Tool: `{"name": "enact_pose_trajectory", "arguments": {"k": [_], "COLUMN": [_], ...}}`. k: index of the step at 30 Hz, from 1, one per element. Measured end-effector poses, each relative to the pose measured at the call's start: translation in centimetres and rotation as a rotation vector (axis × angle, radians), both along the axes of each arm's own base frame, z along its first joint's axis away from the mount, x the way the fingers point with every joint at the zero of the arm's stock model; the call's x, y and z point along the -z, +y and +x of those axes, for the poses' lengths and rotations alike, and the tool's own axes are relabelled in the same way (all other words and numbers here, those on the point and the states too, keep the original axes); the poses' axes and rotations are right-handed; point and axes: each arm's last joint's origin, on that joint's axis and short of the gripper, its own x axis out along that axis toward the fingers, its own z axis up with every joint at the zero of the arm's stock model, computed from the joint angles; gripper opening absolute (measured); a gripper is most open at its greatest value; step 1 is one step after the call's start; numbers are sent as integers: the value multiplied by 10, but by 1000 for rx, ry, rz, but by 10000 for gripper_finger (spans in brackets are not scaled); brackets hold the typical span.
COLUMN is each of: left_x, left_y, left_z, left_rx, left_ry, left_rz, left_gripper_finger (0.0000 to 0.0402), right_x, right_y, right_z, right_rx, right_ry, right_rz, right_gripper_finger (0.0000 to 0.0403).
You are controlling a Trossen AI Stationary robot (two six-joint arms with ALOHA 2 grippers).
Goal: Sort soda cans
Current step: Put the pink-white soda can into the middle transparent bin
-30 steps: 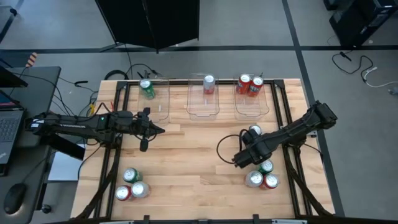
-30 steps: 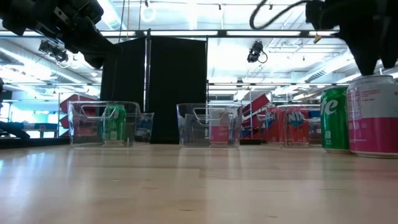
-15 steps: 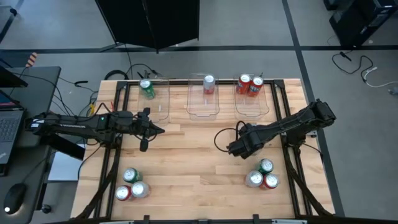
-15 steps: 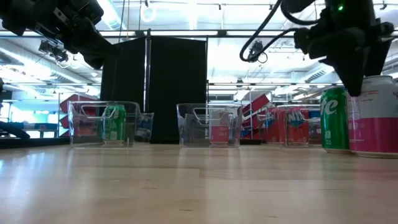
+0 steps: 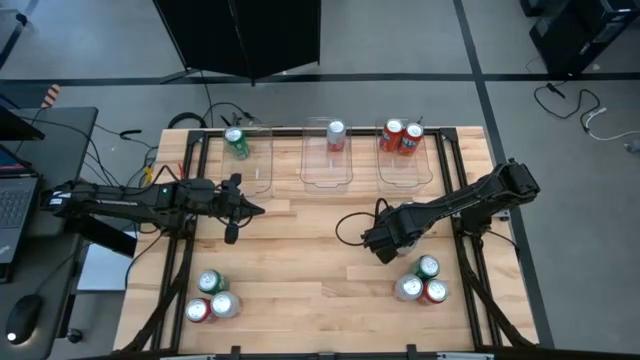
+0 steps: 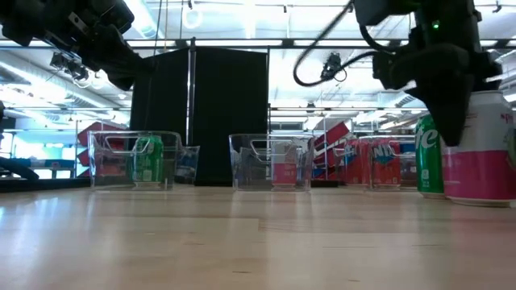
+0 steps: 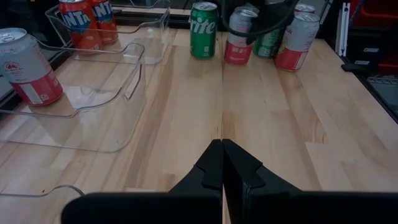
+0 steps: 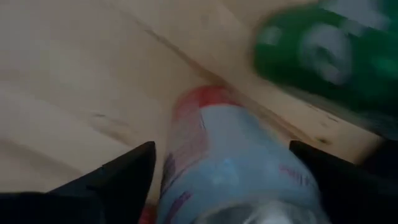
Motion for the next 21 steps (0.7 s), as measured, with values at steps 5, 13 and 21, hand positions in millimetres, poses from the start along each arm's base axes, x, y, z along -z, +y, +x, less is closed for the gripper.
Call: {"name": "enact_pose_trajectory", "arguments": {"k": [5, 13, 21], "left_x": [0, -1, -2], "left_y": [0, 0, 0], "left_z": [0, 0, 1], "left_rx": [0, -1, -1], "left_ry": [-3, -6, -26], "left_rz": [0, -4, -4], "left_gripper_finger": [2, 2, 2], "right_x": [-4, -49, -120], "right_y": [3, 4, -24], "right_z": [12, 40, 71], "right_rx": [-34, -133, -226], "right_ry": [-109, -337, -554], "right_rz": [23, 0, -135], "right_gripper_finger": [280, 280, 280]}}
